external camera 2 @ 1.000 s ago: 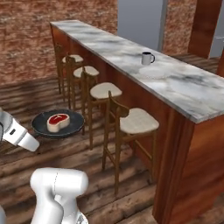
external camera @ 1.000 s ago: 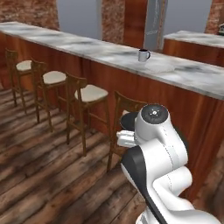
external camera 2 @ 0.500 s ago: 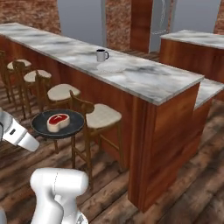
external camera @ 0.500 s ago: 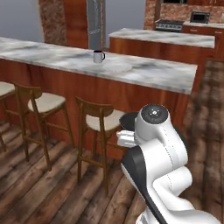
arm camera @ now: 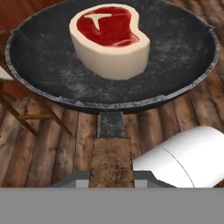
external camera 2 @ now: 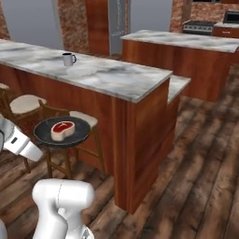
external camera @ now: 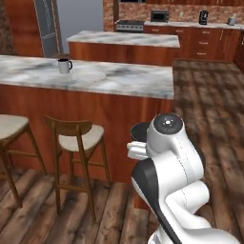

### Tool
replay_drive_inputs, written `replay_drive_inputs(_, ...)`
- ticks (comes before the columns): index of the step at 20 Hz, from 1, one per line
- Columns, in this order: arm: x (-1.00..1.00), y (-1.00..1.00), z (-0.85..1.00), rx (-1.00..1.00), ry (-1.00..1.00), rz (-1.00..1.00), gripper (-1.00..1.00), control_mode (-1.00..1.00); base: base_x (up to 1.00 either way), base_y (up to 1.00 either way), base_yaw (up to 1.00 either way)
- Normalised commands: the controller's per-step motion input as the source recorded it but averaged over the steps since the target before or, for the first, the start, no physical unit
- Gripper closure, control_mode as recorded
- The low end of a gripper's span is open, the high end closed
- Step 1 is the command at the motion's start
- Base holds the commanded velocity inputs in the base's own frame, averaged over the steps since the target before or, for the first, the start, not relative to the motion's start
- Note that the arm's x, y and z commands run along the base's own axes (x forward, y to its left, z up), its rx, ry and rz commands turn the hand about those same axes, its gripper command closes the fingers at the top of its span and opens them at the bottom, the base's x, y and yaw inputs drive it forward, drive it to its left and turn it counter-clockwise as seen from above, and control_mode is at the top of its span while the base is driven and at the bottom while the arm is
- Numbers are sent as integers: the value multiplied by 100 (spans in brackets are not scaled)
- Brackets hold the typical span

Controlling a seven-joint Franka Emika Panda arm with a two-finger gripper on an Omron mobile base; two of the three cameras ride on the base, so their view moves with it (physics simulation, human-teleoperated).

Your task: Pick up the pan with the steak in it and place it on the dining table. Then place the steak on the plate.

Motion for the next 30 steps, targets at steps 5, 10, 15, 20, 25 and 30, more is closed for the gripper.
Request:
replay_drive_inputs(5,0,0,0,0,0,0,100,100,-37,0,-34)
replay_drive_inputs(10,0,0,0,0,0,0,100,100,-34,0,-35)
replay_drive_inputs(15,0,0,0,0,0,0,100,100,-32,1,-37)
replay_drive_inputs(20,0,0,0,0,0,0,100,100,-14,3,-20)
replay_drive_inputs(25,0,0,0,0,0,0,100,100,3,36,-9)
replay_drive_inputs(30,0,0,0,0,0,0,100,100,11,80,-16)
